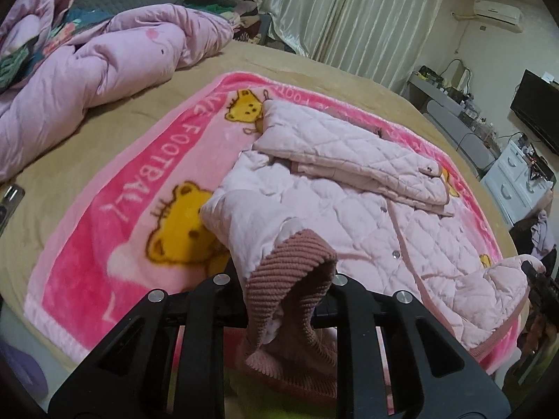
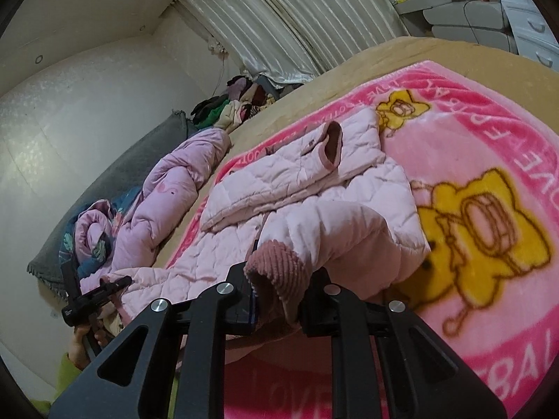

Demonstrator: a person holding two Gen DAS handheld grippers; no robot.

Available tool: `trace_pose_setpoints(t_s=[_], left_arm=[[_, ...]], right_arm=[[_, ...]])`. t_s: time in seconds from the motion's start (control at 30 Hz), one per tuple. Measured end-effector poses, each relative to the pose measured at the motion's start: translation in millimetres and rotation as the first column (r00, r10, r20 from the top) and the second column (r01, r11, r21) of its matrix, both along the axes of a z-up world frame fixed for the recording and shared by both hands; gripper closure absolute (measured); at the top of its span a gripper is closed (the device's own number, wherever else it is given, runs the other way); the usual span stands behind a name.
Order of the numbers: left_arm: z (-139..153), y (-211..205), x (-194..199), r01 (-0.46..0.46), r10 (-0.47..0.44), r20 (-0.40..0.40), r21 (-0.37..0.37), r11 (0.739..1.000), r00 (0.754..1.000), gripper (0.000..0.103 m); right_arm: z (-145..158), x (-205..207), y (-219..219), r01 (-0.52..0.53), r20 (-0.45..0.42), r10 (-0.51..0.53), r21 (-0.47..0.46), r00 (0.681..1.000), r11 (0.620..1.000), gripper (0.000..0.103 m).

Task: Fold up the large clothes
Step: 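Lift the hem with both tools and carry it toward the collar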

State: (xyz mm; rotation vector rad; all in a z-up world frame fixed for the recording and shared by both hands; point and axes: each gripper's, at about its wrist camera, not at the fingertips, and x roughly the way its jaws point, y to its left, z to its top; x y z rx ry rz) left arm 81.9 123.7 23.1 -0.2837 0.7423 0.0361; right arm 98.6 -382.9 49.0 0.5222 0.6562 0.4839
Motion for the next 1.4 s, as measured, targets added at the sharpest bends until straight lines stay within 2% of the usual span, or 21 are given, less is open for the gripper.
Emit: trace_pose_setpoints(t_s=[0.67,1.0,1.13,1.4], left_arm=[[24.0,-4.3,40.5,0.018,-0.020,0.043,0.038,0.999,0.999,0.090],[43.6,-1.4,71.9,0.019,-0.024,0.070,0.065,0.998,0.997,0.090],[52.0,1.7,85.0,0.018,-0.021,0.080,0.043,0.999,0.997,0.090],[71.8,1.8,112.5,0.012,-0.018,0.113,0.061,0.998,0.993,0.090]], right_arm=[[21.9,46.8,11.7,0.032,0.074,-0.032,0.006,0.997,0.999,0.087],[56.1,90.3,14.5,0.039,0.119,-0.040,0.015,0.992,0.999,0.088],[65.4,112.6,12.4,0.052,0.103,-0.057,0.048,0.993,0.997,0.088],[83.5,152.3,6.5,0.101,0.112,-0.107,0.063,0.988,0.993,0.088]])
